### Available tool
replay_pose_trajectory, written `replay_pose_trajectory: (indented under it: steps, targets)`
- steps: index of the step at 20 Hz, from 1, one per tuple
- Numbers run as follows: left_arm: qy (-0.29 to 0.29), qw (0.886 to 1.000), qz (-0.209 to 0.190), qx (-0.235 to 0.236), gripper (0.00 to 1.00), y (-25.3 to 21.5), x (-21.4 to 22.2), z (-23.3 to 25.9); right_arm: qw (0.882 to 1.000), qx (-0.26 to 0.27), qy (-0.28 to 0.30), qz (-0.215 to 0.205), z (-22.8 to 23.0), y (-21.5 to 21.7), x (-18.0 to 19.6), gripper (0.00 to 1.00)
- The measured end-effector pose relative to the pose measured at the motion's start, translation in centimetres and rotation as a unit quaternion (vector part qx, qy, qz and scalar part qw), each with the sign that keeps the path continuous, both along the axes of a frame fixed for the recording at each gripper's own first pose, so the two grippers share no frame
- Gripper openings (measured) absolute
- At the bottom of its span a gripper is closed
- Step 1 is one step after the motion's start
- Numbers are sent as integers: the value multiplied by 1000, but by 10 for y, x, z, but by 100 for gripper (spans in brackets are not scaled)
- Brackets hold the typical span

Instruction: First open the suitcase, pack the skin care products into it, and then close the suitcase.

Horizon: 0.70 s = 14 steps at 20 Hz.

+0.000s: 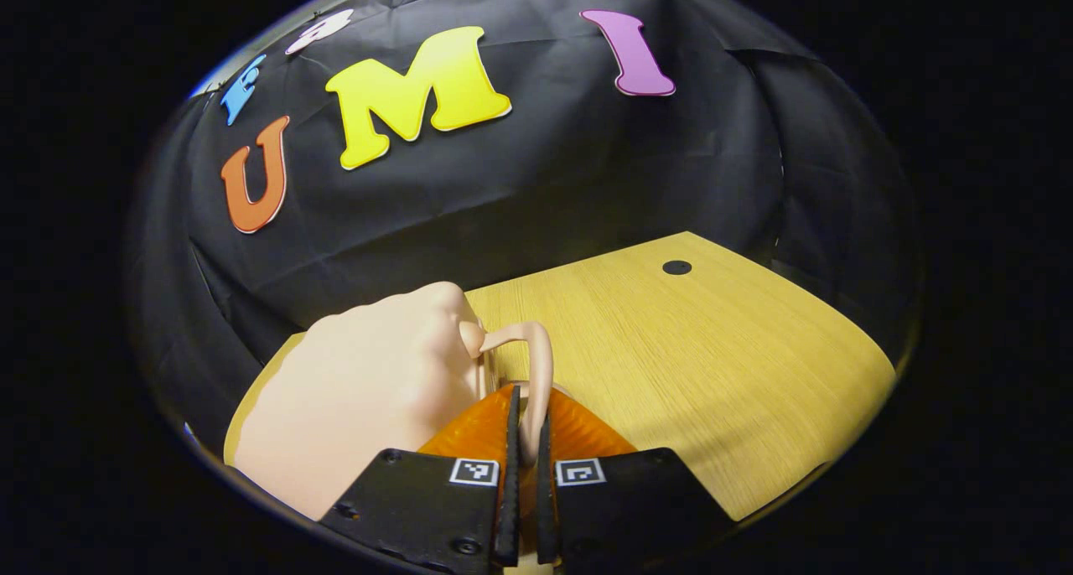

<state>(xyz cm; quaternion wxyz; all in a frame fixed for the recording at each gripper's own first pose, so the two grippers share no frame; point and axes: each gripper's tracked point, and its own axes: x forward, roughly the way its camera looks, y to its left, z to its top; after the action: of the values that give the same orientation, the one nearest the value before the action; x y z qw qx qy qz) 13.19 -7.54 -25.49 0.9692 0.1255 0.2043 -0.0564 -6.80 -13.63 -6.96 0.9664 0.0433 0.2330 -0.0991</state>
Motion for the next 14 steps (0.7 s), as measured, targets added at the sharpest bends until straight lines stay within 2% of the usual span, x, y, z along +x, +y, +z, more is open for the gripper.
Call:
replay_pose_trajectory:
  steps: [2,4,5,6,8,9,11,12,13,14]
  targets:
    - [15,1000,-3,7,18,-11,-5,-9,1000,0,0,2,1,-1,1,79]
    - [29,999,-19,-1,31,-21,-11,-12,1000,1,-3,7,2,-1,2,80]
    - [32,999,-20,-16,42,-25,-15,-11,1000,2,-5,11,3,2,4,80]
    - [30,999,-22,-27,47,-27,-17,-7,1000,4,-6,16,3,4,6,79]
    - [30,998,-24,-47,69,-28,-28,5,1000,8,-10,28,1,12,11,79]
    - [26,998,-24,-57,69,-27,-37,15,999,10,-13,38,2,20,14,79]
    - [-1,996,-18,-82,77,-21,-47,47,998,12,-23,62,5,36,23,79]
    - [-20,996,-12,-91,81,-15,-50,68,997,13,-33,74,11,48,30,75]
    - [-43,994,-5,-101,87,-8,-50,91,995,12,-47,87,19,59,37,80]
    - [-66,992,1,-108,88,2,-51,117,993,8,-61,98,26,68,44,80]
